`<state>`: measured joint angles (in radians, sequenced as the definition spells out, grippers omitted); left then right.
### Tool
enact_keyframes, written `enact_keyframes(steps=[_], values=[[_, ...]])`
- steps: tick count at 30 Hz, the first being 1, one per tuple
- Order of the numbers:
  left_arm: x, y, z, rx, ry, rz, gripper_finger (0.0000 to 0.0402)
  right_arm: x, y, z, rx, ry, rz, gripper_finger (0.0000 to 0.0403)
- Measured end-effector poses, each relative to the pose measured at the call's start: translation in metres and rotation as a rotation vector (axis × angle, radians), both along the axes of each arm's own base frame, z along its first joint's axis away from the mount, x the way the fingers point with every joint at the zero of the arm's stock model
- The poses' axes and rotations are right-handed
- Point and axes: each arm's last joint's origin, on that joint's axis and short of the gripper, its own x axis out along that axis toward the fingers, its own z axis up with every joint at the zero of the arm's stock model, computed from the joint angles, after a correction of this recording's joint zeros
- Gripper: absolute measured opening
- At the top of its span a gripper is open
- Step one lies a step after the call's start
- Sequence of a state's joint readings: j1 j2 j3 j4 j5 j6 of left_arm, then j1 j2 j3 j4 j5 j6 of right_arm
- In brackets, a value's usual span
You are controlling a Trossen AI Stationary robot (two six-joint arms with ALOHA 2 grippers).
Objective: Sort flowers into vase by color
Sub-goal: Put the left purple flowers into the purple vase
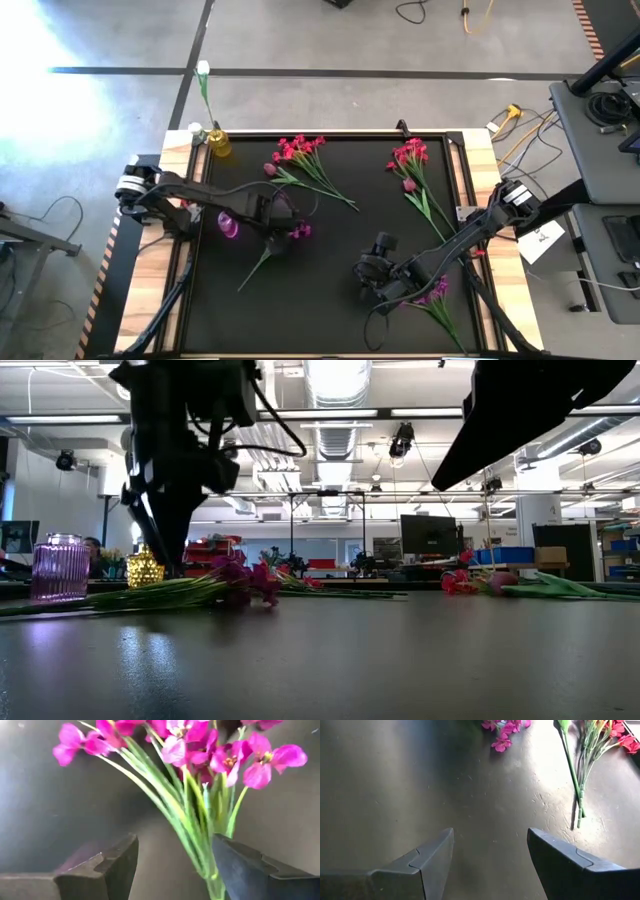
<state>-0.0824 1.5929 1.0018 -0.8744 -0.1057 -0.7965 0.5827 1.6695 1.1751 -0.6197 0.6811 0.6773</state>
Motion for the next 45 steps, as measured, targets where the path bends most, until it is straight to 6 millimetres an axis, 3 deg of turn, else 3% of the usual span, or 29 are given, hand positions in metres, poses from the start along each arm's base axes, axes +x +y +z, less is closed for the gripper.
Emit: enact_keyframes(steps=[15, 19, 24, 26, 33, 39, 45], values=[[0.013, -0.016, -0.039, -0.015, -0.016, -0.029, 0.0229, 0.000, 0.000, -0.001, -0.007, 0.002, 0.010, 0.0247], [0.017, -0.020, -0.047, -0.006, -0.019, -0.073, 0.0178, 0.000, 0.000, -0.002, -0.003, 0.001, 0.005, 0.0247], [0.016, -0.028, -0.040, 0.101, -0.069, -0.106, 0.0052, -0.001, -0.001, -0.002, -0.005, 0.004, 0.005, 0.0247], [0.015, -0.030, -0.032, 0.158, -0.126, -0.096, 0.0016, -0.001, -0.001, -0.002, -0.004, 0.004, 0.005, 0.0247], [-0.006, -0.051, 0.027, 0.479, -0.410, -0.078, 0.0007, -0.001, -0.001, -0.002, -0.003, 0.003, 0.003, 0.0247], [-0.058, -0.066, 0.076, 0.756, -0.709, -0.009, 0.0007, -0.001, 0.000, -0.002, -0.001, 0.002, 0.003, 0.0247], [-0.109, -0.069, 0.099, 0.912, -0.909, 0.035, 0.0007, 0.000, 0.000, -0.002, -0.004, 0.001, 0.010, 0.0247]])
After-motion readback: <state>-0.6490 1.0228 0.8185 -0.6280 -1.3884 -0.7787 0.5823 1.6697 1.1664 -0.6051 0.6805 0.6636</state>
